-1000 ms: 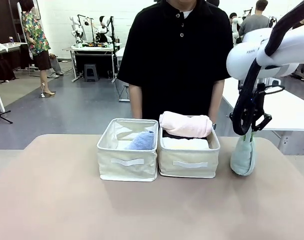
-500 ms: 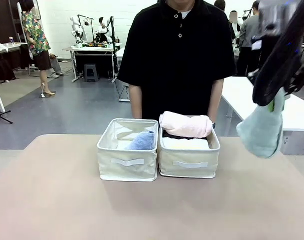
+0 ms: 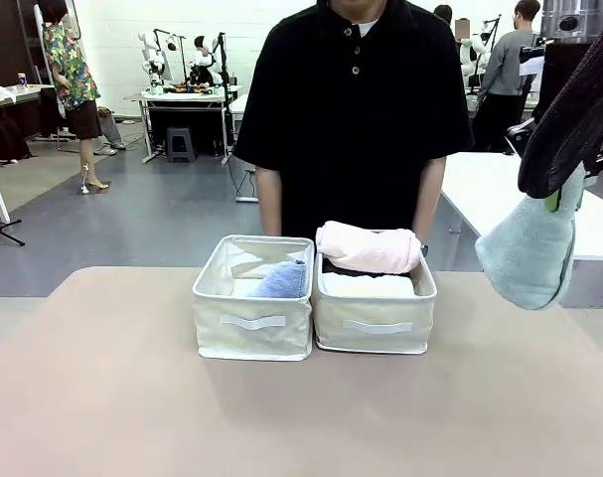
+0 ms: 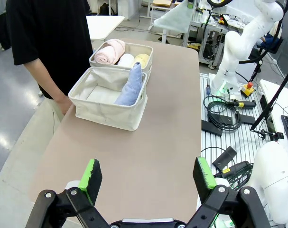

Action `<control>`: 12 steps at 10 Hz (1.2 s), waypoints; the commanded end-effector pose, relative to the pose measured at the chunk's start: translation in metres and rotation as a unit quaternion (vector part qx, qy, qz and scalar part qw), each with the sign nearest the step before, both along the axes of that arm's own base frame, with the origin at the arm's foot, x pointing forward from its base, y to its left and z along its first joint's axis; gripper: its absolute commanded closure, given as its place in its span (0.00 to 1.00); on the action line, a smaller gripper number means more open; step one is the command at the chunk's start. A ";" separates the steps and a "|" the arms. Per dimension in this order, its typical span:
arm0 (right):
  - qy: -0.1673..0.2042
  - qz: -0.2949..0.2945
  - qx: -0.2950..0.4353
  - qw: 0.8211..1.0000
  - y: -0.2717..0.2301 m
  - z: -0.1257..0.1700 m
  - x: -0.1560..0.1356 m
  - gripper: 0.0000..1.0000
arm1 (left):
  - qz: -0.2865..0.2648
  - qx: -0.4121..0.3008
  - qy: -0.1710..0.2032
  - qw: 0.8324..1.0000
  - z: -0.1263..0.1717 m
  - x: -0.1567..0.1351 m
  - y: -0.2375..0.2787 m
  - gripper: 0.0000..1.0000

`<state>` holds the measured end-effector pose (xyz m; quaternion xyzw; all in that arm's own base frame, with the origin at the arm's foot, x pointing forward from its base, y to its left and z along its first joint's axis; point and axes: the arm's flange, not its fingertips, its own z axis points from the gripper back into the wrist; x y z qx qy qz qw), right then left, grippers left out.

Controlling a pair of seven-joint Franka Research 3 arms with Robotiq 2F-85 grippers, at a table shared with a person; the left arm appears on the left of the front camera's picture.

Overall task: Sort the towels based on their folding style.
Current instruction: Pick up another triangle-folded towel from the table and place it in the left Fabric basket.

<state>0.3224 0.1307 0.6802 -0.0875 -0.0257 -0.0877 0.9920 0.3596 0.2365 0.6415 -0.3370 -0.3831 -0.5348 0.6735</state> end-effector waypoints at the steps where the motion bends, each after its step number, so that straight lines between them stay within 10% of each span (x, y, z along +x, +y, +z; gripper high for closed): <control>1: -0.006 0.003 -0.011 1.000 0.000 0.003 0.000 1.00 | -0.003 -0.005 -0.008 1.000 0.001 -0.002 0.001 0.00; 3: -0.006 0.003 -0.011 1.000 0.000 0.003 0.000 1.00 | -0.003 -0.005 -0.008 1.000 0.001 -0.002 0.001 0.00; 4: -0.001 0.003 -0.002 1.000 0.004 0.000 -0.001 0.83 | -0.003 -0.005 -0.008 1.000 0.001 -0.002 0.001 0.00; 5: -0.069 0.146 -0.025 0.986 0.042 0.027 -0.001 0.83 | -0.003 -0.005 -0.008 1.000 0.001 -0.002 0.001 0.00; 7: -0.102 0.393 -0.085 0.910 0.125 0.056 0.023 0.83 | -0.003 -0.005 -0.008 1.000 0.001 -0.002 0.001 0.00; 12: -0.069 0.590 -0.010 0.804 0.277 0.053 0.103 0.83 | -0.003 -0.005 -0.008 1.000 0.001 -0.002 0.001 0.00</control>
